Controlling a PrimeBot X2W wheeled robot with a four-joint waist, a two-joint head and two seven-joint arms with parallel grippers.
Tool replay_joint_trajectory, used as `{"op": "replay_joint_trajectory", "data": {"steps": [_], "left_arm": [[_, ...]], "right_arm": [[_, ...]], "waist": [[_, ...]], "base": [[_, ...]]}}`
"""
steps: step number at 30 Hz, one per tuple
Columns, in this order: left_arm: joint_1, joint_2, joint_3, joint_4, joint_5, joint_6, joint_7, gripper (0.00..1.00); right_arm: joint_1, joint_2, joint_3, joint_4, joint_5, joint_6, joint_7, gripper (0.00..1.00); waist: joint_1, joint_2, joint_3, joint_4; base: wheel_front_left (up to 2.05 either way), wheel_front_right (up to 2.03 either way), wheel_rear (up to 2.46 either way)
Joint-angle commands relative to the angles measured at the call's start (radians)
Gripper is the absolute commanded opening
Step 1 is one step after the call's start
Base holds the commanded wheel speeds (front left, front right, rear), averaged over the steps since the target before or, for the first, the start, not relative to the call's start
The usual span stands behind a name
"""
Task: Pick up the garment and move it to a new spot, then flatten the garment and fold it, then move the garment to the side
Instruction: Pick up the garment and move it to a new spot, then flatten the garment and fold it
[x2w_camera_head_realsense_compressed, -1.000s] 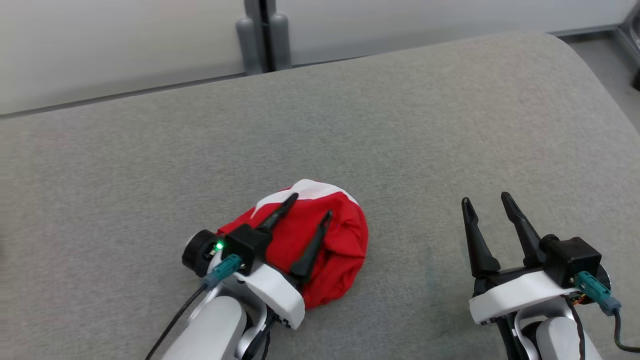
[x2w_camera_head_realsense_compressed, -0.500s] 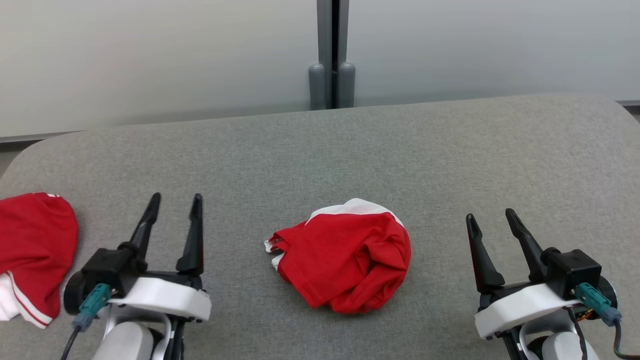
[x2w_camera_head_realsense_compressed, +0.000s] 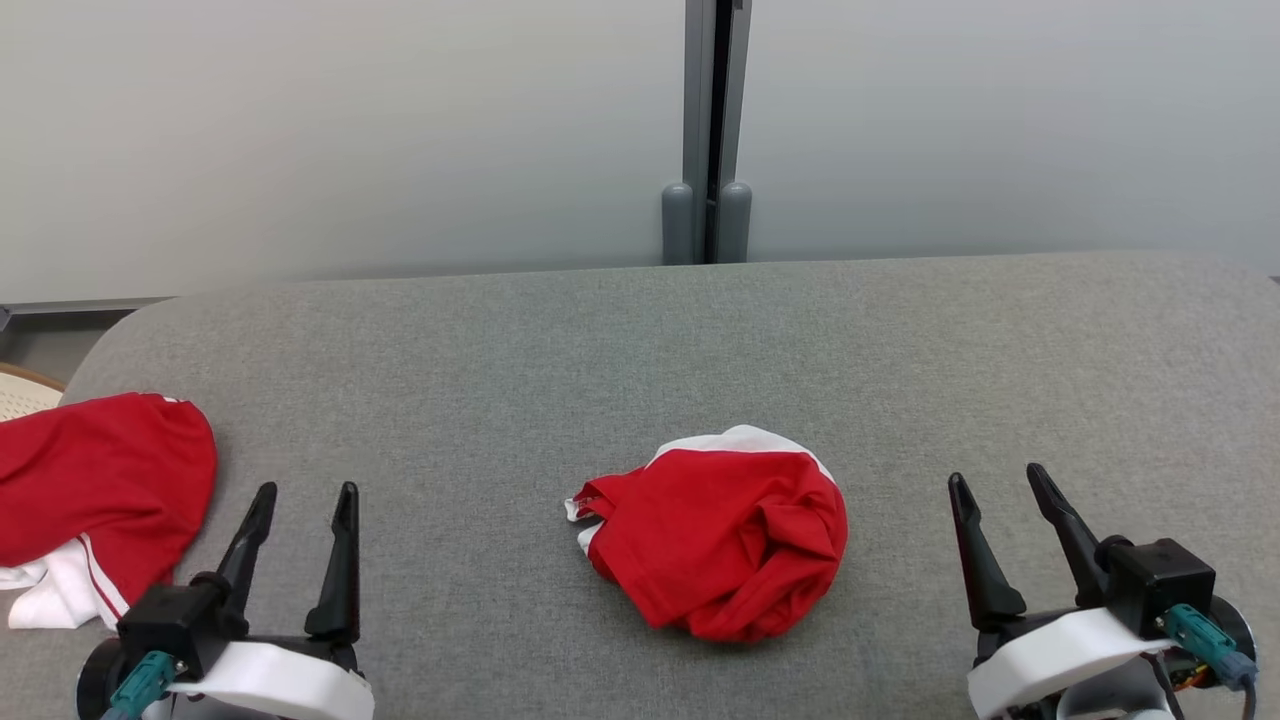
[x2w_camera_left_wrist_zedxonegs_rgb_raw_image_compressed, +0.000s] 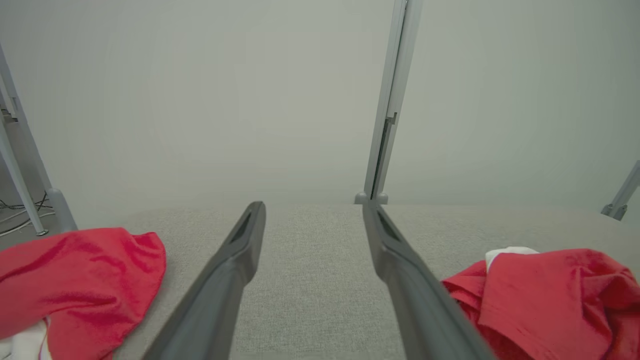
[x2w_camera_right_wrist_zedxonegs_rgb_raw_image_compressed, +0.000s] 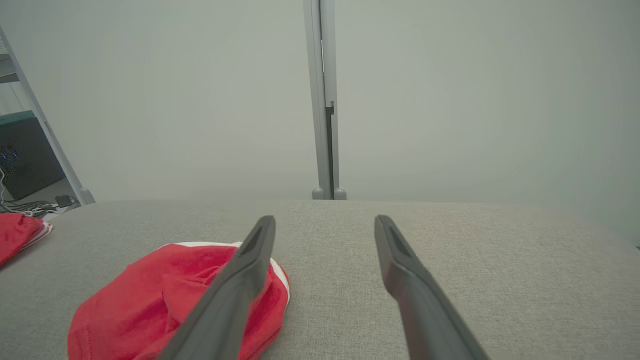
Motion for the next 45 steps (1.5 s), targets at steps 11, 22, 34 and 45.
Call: {"op": "replay_joint_trajectory", "data": {"steps": [11,22,34,45], "left_arm": [[0.049,0.014,-0.041,0.000,0.011,0.003,0.038,1.00],[0.034,0.021,-0.046,0.010,0.011,0.013,0.038,1.00],[0.015,0.025,-0.055,0.006,0.009,0.016,0.037,1.00],[-0.072,0.007,-0.082,-0.016,0.026,0.015,0.034,1.00]], "right_arm": [[0.050,-0.004,-0.018,-0.018,0.000,0.000,0.018,1.00],[0.044,0.000,-0.015,-0.021,-0.003,0.000,0.026,1.00],[0.037,0.002,0.006,-0.021,-0.010,0.000,0.030,1.00],[-0.093,-0.048,0.410,0.064,0.005,0.000,0.154,1.00]], "waist": [[0.0000,0.0000,-0.037,0.005],[0.0000,0.0000,-0.036,0.004],[0.0000,0.0000,-0.024,0.012],[0.0000,0.0000,0.059,0.072]], "base": [[0.00,0.00,0.00],[0.00,0.00,0.00],[0.00,0.00,0.00],[0.00,0.00,0.00]]}}
